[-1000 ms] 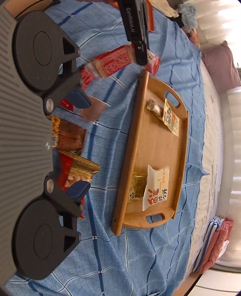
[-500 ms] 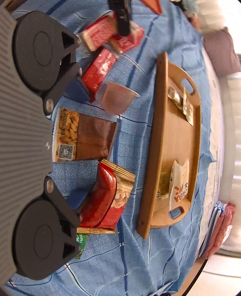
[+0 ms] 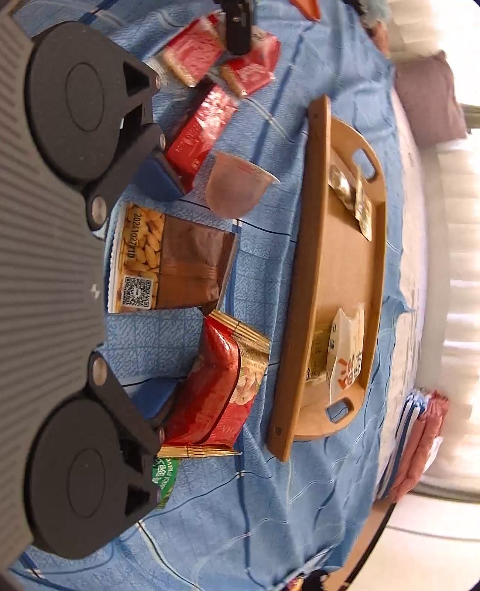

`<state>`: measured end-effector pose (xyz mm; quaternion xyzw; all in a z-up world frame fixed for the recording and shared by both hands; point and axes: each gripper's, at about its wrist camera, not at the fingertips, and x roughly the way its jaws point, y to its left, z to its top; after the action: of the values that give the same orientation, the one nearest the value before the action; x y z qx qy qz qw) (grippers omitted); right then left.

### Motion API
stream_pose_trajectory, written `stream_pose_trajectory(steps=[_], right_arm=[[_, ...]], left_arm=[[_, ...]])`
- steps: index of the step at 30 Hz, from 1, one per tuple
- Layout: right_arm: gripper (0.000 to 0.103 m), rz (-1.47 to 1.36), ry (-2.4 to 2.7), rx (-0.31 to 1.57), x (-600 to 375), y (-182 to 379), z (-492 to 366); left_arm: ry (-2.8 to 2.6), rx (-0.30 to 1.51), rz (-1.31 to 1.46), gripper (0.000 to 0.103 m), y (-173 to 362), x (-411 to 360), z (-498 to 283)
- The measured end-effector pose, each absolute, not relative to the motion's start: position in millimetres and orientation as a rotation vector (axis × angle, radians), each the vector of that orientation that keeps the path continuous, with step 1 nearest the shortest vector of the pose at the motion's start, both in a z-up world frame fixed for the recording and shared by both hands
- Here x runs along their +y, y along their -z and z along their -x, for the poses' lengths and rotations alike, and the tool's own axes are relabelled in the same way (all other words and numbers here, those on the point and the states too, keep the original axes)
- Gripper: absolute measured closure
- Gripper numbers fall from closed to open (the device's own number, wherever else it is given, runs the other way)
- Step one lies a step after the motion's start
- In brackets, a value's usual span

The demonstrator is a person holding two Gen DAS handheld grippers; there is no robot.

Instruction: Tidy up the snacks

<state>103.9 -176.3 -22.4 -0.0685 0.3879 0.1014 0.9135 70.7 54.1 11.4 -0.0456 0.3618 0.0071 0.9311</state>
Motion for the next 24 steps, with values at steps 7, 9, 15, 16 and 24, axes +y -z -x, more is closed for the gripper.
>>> stream_pose_trajectory(steps=[7,9,15,16,24], right_arm=[[0.0,0.118,-0.197,0.856,-175.3,16.8,-108.7],[0.0,0.119,-0.219,0.846,-175.3,14.9,-105.5],[0.015,0.136,-0.247,0.789,-174.1,9.7,-90.9],[0.017,0.143,-0.25,0.777,-172.5,9.6,-88.5],[0.048,0.167,-0.257,0.705,-160.9,6.6,-77.7]], left_arm=[[-0.024,0.725,0.082,0.069,-9.2,51.7,-64.0],[-0.036,0.707,0.079,0.06,-11.0,51.7,-60.3],[-0.051,0.677,0.057,0.04,-13.1,55.4,-61.1],[-0.054,0.692,0.065,0.041,-10.3,57.0,-64.0],[-0.043,0.714,0.065,0.076,-6.0,49.6,-65.6]])
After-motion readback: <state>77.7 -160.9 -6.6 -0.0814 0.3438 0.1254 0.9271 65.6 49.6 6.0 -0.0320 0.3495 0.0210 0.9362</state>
